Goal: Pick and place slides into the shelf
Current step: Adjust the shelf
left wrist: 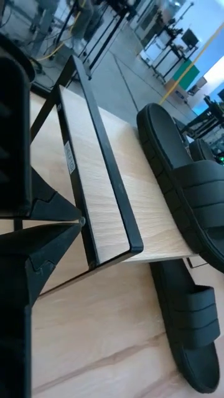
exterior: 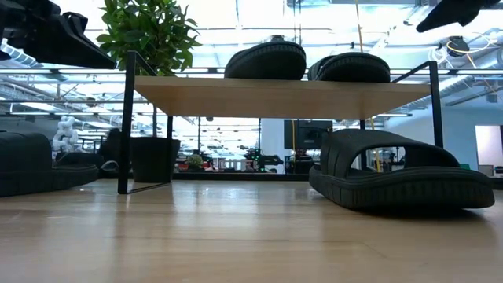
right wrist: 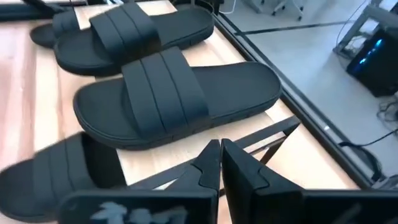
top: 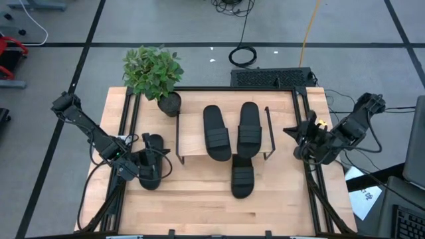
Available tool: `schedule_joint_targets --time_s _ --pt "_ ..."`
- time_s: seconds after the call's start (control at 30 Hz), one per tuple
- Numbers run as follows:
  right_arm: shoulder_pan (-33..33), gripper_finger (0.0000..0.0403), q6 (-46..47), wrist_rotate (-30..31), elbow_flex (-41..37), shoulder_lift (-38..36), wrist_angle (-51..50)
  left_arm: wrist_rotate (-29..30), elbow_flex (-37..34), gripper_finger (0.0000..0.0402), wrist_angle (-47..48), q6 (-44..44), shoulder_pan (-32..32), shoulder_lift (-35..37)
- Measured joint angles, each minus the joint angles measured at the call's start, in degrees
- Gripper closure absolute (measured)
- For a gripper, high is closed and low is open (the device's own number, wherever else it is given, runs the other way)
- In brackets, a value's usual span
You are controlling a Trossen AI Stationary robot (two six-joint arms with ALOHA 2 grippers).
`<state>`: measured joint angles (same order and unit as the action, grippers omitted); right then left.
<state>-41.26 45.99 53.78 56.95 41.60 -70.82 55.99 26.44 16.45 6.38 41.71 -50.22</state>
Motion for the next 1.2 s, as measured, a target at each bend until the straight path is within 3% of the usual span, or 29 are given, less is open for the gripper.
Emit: schedule_joint_targets --time_s 0.2,0.3,0.53,0.67,0.8,0.97,1.2 --pt "0.4 0.0399 -11.1 1.5 -4.1 0.0 9.2 0.0 0.0 0.0380 0.0 -0.3 0.0 0.0" --pt "0.5 0.0399 -12.1 0.0 -7.1 0.0 13.5 0.0 0.0 0.0380 0.0 0.3 0.0 0.0" --pt "5.2 0.0402 1.0 2.9 -8.7 -0.2 11.2 0.0 0.0 0.0380 0.0 1.2 0.0 0.0" --pt "7.8 0.0403 5.3 -1.8 -8.7 0.2 9.8 0.0 0.0 0.0380 0.0 1.5 0.0 0.0" --pt "9.8 0.0403 7.4 -3.6 -11.5 0.5 9.6 0.2 0.0 0.0380 -0.1 2.7 0.0 0.0" --pt "11.8 0.0403 10.2 -6.4 -15.2 0.5 9.7 6.0 0.0 0.0380 0.0 7.1 0.0 0.2" --pt "12.0 0.0403 10.2 -7.8 -17.2 0.4 10.5 6.0 0.0 0.0381 0.2 13.0 -0.7 0.3"
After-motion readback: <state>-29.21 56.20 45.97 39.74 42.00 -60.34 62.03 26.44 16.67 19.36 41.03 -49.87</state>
